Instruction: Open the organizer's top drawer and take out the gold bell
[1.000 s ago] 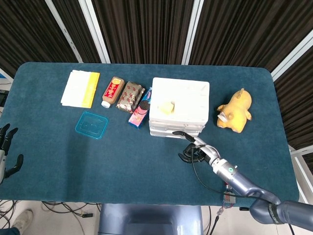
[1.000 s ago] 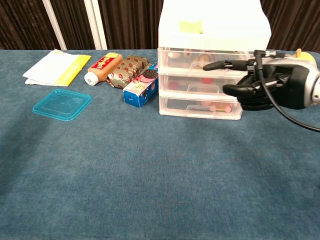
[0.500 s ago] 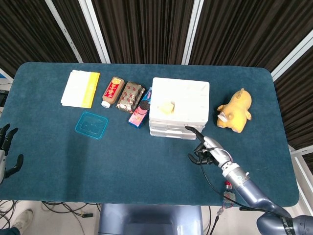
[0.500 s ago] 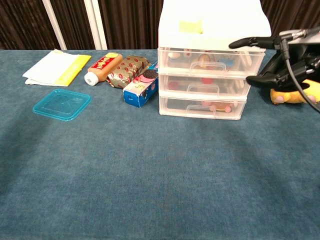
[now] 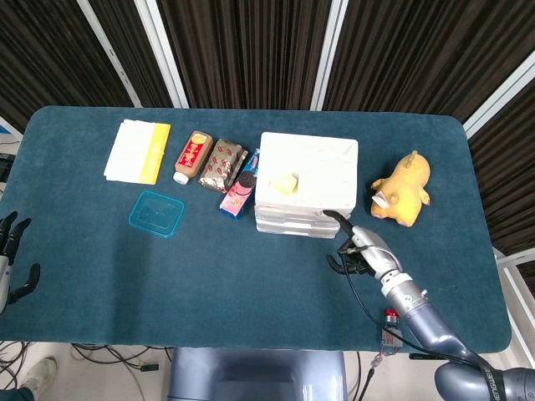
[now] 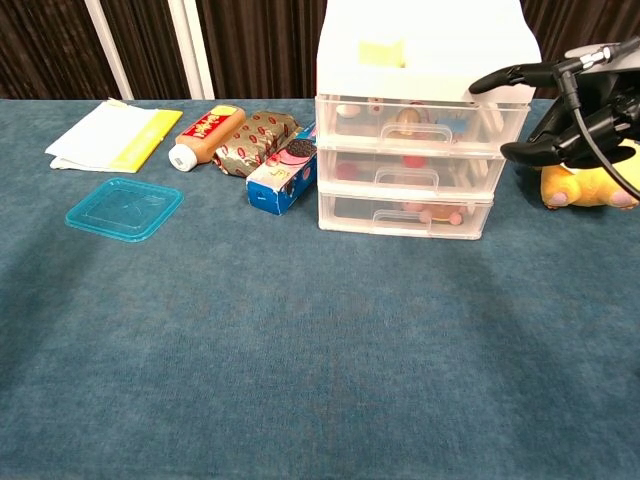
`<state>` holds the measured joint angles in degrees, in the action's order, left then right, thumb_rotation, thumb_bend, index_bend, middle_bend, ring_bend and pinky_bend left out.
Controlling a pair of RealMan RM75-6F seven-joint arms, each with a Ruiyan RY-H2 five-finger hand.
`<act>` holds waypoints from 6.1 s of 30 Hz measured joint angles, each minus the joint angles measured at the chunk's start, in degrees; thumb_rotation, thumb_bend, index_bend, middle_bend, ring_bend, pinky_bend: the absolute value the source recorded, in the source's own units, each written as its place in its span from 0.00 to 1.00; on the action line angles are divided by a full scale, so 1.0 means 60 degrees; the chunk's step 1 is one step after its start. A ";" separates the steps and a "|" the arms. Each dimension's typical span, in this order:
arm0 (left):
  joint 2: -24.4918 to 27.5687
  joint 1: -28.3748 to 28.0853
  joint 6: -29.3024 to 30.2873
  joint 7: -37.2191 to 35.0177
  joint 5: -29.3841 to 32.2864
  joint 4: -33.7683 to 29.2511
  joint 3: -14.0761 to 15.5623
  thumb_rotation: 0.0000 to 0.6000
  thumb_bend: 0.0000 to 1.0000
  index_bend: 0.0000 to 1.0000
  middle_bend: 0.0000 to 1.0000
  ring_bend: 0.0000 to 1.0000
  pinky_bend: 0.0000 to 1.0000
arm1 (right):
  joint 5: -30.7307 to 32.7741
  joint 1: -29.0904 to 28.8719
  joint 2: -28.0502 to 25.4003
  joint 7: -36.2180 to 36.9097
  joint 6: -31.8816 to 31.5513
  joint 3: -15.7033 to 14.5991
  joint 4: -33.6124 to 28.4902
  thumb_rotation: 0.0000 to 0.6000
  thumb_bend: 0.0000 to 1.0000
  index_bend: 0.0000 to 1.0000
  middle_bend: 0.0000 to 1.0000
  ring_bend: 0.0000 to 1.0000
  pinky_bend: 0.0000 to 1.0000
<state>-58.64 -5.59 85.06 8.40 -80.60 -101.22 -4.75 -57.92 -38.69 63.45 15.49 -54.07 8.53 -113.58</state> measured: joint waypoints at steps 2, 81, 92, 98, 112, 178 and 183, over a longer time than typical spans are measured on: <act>-0.0003 -0.0004 -0.0008 0.0011 -0.0002 0.0002 0.0005 1.00 0.42 0.07 0.01 0.00 0.00 | 0.0078 -0.0004 0.0008 -0.0097 0.0066 0.0039 -0.0043 1.00 0.47 0.09 0.99 1.00 1.00; -0.0027 -0.0004 -0.0040 0.0071 0.0085 0.0011 0.0005 1.00 0.42 0.07 0.01 0.00 0.00 | 0.2597 -0.1678 -0.1998 -0.1096 0.3805 0.0748 -0.0654 1.00 0.47 0.20 0.99 1.00 1.00; -0.0024 -0.0002 -0.0038 0.0116 0.0077 -0.0019 0.0014 1.00 0.42 0.07 0.01 0.00 0.00 | 0.2890 -0.2157 -0.2004 -0.1200 0.3808 0.0662 -0.0655 1.00 0.47 0.20 0.99 1.00 1.00; -0.0035 -0.0001 -0.0039 0.0115 0.0083 -0.0012 0.0016 1.00 0.42 0.07 0.01 0.00 0.00 | 0.3442 -0.2713 -0.1946 -0.1507 0.3717 0.0515 -0.0708 1.00 0.47 0.20 0.99 1.00 1.00; -0.0022 -0.0008 -0.0085 0.0045 0.0137 0.0033 0.0005 1.00 0.42 0.07 0.01 0.00 0.00 | 0.4712 -0.3852 -0.1514 -0.2224 0.3382 -0.0071 -0.0675 1.00 0.47 0.20 0.99 1.00 1.00; -0.0004 -0.0006 -0.0054 0.0051 0.0185 0.0000 -0.0033 1.00 0.42 0.07 0.01 0.00 0.00 | 0.3420 -0.3902 -0.2520 -0.1223 0.4950 -0.0265 -0.0948 1.00 0.47 0.23 0.99 1.00 1.00; -0.0003 -0.0007 -0.0061 0.0060 0.0183 -0.0002 -0.0027 1.00 0.42 0.07 0.01 0.00 0.00 | 0.3348 -0.3912 -0.2520 -0.1153 0.4971 -0.0287 -0.0937 1.00 0.47 0.23 0.99 1.00 1.00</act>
<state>-58.65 -5.63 84.70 8.76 -79.51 -101.23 -4.92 -37.83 -62.16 48.33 8.57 -24.25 6.81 -119.20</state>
